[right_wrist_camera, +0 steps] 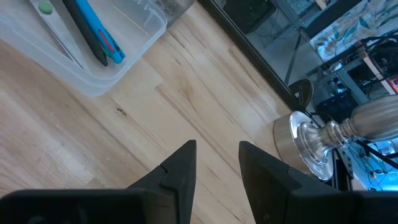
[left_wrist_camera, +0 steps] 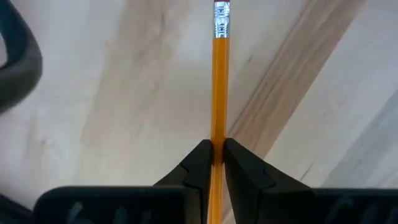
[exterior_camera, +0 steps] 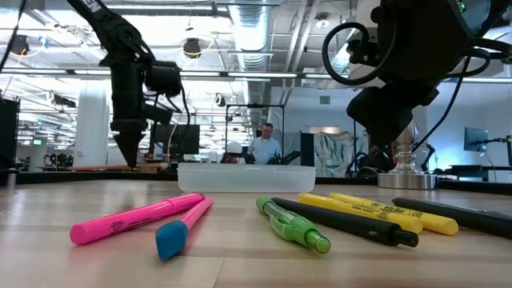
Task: Pick & place school supplies into a supply box
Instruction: Put the orange pencil into the transparent supply box
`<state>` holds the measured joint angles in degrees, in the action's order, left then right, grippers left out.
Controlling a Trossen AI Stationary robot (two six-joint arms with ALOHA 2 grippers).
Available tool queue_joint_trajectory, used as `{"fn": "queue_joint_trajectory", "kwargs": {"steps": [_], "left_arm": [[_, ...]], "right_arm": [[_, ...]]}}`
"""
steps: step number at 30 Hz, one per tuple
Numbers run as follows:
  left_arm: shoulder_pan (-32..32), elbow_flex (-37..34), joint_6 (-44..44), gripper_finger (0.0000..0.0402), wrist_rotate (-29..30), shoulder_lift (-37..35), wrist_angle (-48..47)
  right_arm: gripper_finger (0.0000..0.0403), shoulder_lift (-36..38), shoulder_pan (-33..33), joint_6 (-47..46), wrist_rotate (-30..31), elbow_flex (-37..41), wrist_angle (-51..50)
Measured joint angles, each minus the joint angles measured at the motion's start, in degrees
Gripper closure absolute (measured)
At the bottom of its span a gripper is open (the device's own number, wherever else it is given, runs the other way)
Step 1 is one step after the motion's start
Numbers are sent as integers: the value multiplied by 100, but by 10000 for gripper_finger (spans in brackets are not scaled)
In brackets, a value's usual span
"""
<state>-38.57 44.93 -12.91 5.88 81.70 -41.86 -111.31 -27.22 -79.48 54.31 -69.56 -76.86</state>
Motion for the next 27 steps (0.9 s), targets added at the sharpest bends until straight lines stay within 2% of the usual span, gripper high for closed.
{"fn": "queue_joint_trajectory", "kwargs": {"steps": [4,8,14,20,27], "left_arm": [[55,7,93,368,-72,-415,1],[296,7,161,368,-398,-700,82],[861,53,178,368,-611,-759,451],[1372,425,340,368,-613,-757,799],[1809,674,672,368,-909,-757,2055]], "right_arm": [[287,0,7,0,2,0,0],[287,0,55,2,2,0,2],[287,0,192,329,4,0,239],[287,0,314,812,4,0,566],[287,0,337,903,22,0,582]]}}
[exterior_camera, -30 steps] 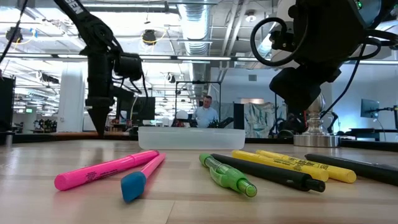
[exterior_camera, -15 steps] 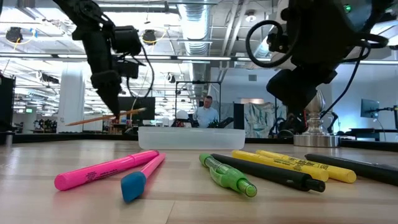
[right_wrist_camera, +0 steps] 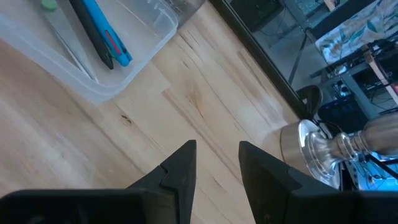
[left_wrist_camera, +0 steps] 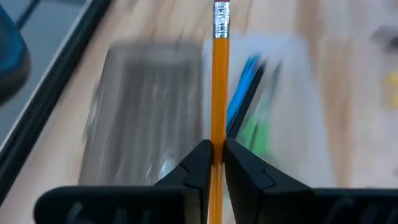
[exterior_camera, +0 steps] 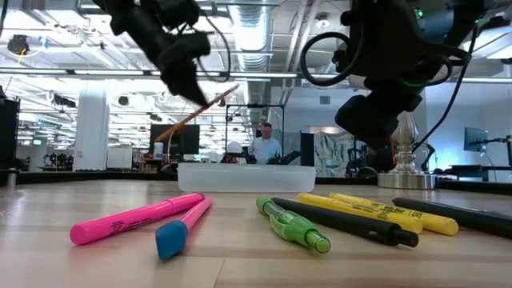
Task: Pick & place school supplies into a supply box
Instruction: Put the orange pencil into the transparent supply box
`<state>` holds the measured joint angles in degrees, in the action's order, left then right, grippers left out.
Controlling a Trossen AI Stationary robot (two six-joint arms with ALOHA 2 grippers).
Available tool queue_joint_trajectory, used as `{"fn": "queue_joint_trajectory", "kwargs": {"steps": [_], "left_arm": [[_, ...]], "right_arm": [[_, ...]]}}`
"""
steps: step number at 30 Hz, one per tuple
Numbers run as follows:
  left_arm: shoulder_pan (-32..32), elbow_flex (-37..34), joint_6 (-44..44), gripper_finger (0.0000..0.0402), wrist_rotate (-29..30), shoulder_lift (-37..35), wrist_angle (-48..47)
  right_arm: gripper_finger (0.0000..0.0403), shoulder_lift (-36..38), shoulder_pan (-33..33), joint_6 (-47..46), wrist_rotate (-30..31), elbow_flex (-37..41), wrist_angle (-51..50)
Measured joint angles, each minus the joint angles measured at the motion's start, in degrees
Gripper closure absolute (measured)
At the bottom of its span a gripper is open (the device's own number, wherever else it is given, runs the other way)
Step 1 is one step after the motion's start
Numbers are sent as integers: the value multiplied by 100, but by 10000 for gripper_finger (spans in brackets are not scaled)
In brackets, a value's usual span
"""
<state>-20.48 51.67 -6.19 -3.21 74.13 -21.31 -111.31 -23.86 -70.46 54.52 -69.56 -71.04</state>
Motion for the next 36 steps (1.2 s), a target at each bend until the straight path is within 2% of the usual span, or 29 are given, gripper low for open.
{"fn": "queue_joint_trajectory", "kwargs": {"steps": [4,7,17,23,30,36], "left_arm": [[117,-21,166,368,-249,70,848],[157,-38,222,368,-331,189,1103],[151,-4,299,368,-755,1448,1884],[109,288,231,368,-912,1875,1617],[176,346,26,366,-994,1978,1456],[225,346,-209,329,-976,1978,1424]], "right_arm": [[287,0,-13,0,1,0,-27],[287,0,-13,0,1,0,-29],[287,0,-13,-2,-7,26,-36],[287,0,-13,-4,-15,27,-41],[287,0,-13,-4,-24,46,-25],[287,0,-13,-5,-27,46,-27]]}}
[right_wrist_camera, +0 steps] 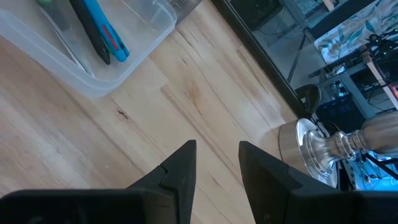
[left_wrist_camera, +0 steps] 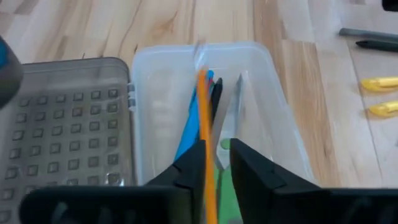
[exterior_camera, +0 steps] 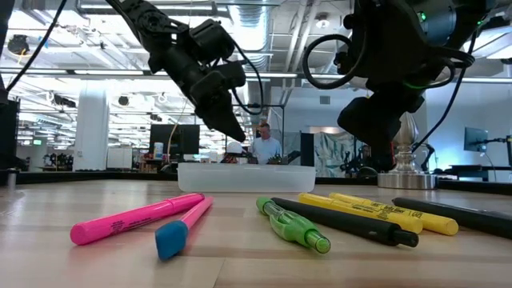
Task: Pick & place school supplies into a supply box
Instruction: Put the orange pencil into the transparent supply box, then put the gray pen into the transparent supply box
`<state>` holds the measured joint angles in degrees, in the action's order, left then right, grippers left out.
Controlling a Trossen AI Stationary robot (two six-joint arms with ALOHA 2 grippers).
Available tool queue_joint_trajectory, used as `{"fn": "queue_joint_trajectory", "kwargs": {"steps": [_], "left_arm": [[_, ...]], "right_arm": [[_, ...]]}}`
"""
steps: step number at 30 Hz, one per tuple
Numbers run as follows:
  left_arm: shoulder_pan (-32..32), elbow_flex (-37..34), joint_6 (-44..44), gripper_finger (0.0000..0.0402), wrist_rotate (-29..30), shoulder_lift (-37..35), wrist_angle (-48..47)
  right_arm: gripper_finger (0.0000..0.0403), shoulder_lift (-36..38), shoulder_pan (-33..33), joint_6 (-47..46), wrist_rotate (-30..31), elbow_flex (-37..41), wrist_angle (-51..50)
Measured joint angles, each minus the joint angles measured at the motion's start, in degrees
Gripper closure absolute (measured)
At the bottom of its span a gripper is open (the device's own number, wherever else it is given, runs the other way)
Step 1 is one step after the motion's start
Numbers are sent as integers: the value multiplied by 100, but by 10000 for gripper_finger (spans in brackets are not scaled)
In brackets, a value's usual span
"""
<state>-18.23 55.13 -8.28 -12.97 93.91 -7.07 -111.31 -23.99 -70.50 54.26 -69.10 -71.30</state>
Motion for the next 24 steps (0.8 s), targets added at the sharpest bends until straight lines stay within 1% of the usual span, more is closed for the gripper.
{"fn": "queue_joint_trajectory", "kwargs": {"steps": [6,10,13,17,21,24], "left_arm": [[-3,45,-4,269,11,-7,-96],[86,406,-111,247,-81,-15,-858],[292,700,-195,243,-19,-15,-1565],[634,997,-231,247,308,-20,-2337],[976,1027,-228,255,563,-48,-3032],[1225,1029,-181,259,599,-70,-3283]], "right_arm": [[287,0,-1,0,-4,0,0],[287,0,-2,0,-6,0,-3],[287,0,-2,0,-6,0,-13],[287,0,-32,-4,-68,0,3],[287,0,-131,-142,-321,0,20],[287,0,-211,-425,-490,0,35]]}}
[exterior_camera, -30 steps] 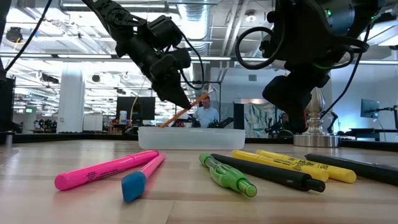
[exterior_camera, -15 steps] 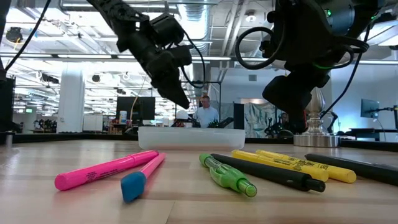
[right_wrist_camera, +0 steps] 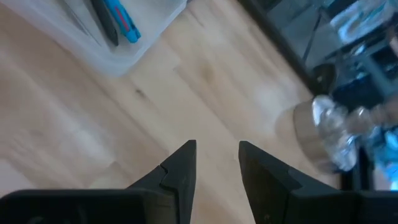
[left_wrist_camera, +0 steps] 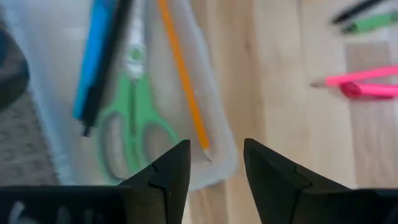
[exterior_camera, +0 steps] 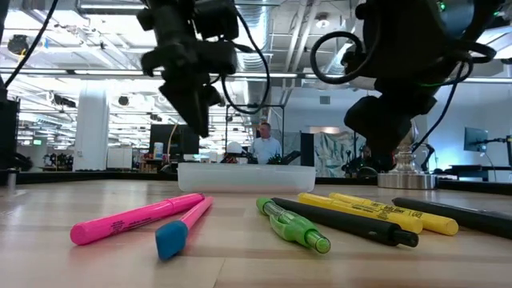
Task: Pick & place school supplies into a supply box
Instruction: Put the gray pen into the transparent supply box
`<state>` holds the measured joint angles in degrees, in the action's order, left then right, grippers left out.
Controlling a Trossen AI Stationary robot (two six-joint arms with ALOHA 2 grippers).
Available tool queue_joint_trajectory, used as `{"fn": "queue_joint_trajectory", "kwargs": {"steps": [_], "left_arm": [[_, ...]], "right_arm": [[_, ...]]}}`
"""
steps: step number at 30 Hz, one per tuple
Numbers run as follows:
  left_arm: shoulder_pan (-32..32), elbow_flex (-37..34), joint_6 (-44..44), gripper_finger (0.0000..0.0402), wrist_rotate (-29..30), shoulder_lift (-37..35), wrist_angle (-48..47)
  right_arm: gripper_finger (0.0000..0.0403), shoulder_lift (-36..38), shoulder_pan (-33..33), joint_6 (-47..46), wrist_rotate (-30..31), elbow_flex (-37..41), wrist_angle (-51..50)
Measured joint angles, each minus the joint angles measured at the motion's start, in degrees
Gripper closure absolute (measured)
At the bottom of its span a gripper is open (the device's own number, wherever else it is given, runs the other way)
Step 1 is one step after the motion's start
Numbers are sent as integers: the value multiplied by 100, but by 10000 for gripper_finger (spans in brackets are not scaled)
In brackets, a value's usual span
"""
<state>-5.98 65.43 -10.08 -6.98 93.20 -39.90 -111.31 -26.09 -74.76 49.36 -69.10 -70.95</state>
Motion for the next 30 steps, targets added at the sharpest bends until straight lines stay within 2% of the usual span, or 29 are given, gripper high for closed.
{"fn": "queue_joint_trajectory", "kwargs": {"steps": [7,10,15,18,23,30], "left_arm": [[695,0,3,264,48,-378,-541],[1065,-1,4,264,335,-641,-822],[1707,-118,96,264,1019,-1160,-959],[1965,-423,213,264,1476,-1535,-922],[2179,-1130,536,264,2164,-2234,-707],[2186,-1974,740,264,2382,-3059,-258]], "right_arm": [[287,-2,-275,-72,-1016,-105,448],[287,-2,-459,-182,-1325,-260,501],[287,-2,-729,-908,-1603,-511,553],[286,-2,-772,-1223,-2088,-557,601],[273,-2,-775,-1380,-2516,-564,978],[253,-2,-662,-1384,-3197,-566,1365]]}}
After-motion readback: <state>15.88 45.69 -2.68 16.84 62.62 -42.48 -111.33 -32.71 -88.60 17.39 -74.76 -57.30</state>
